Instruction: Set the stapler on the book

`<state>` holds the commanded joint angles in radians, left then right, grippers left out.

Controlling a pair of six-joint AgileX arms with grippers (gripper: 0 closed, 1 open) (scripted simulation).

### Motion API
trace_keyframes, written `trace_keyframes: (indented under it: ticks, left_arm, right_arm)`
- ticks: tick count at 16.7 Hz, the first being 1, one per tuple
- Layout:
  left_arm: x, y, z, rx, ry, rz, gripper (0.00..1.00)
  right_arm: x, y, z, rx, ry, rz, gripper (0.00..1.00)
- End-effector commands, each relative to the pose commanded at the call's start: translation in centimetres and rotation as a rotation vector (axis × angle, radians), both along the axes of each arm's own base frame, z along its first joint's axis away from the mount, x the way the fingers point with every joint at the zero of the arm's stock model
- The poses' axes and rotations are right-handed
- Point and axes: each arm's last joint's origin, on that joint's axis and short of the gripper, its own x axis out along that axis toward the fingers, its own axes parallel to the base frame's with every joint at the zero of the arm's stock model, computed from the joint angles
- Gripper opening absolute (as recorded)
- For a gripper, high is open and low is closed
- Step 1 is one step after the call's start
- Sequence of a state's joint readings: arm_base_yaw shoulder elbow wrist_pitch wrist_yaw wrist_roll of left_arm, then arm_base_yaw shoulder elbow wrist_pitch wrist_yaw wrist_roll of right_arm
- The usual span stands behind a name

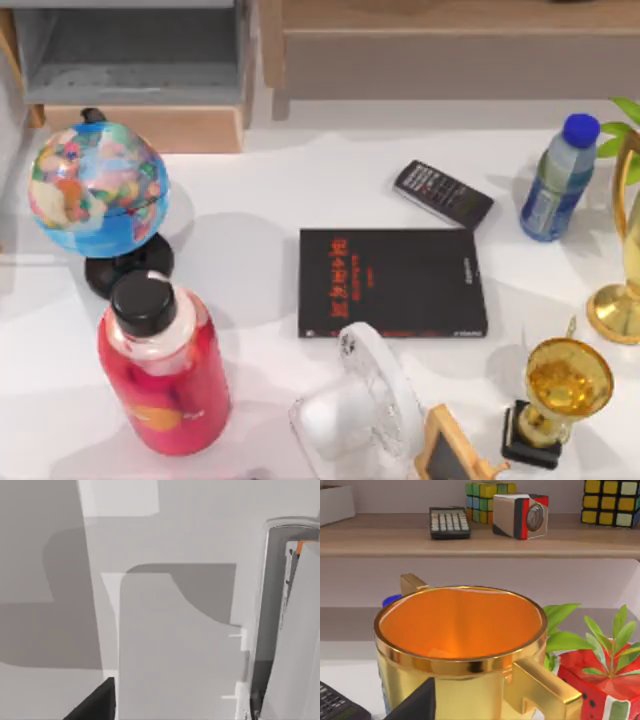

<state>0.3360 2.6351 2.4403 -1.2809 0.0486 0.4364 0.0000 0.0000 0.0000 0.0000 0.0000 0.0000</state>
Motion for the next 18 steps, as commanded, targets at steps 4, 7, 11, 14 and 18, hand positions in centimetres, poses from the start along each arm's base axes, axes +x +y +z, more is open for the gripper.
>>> trace_keyframes:
  ticks: [4, 7, 11, 14, 18]
  left_arm:
    - [0.38, -0.27, -0.56, 0.000, 0.003, -0.003, 1.00]
    - [0.38, -0.27, -0.56, 0.000, 0.003, -0.003, 1.00]
    - [0.38, -0.27, -0.56, 0.000, 0.003, -0.003, 0.70]
    - [0.38, -0.27, -0.56, 0.000, 0.003, -0.003, 0.47]
    - [0.38, -0.27, -0.56, 0.000, 0.003, -0.003, 0.17]
  right_arm:
    - [0.00, 0.00, 0.00, 0.000, 0.000, 0.000, 1.00]
    - [0.00, 0.00, 0.00, 0.000, 0.000, 0.000, 1.00]
    - [0.00, 0.00, 0.00, 0.000, 0.000, 0.000, 1.00]
    - [0.00, 0.00, 0.00, 0.000, 0.000, 0.000, 1.00]
    - [0.00, 0.00, 0.00, 0.000, 0.000, 0.000, 1.00]
